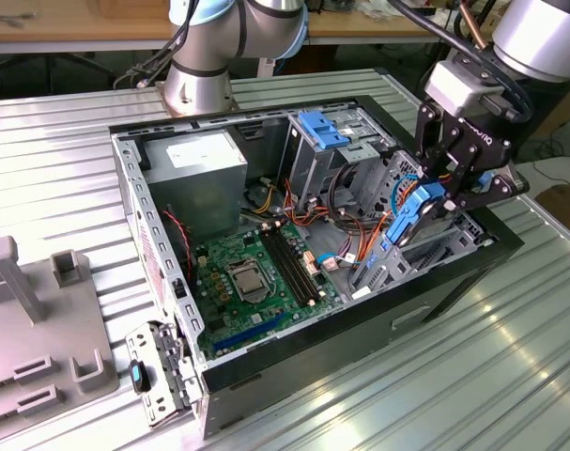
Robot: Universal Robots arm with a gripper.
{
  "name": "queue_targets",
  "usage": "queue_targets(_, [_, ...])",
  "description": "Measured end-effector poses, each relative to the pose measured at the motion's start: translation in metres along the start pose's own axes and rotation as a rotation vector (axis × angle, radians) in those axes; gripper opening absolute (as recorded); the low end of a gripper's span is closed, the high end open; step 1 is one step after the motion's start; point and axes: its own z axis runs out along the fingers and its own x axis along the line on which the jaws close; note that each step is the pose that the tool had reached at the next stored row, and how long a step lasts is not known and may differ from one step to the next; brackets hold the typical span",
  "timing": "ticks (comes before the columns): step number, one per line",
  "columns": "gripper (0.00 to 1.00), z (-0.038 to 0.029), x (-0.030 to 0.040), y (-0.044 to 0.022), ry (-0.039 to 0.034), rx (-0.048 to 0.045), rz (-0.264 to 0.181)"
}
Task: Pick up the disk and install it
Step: 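Insert the disk into the insertion slot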
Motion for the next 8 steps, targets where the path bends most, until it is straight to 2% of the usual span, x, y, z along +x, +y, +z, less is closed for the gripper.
queue_targets(8, [0.37, 0.0048, 0.0001, 0.0002, -0.0001, 0.0, 0.0])
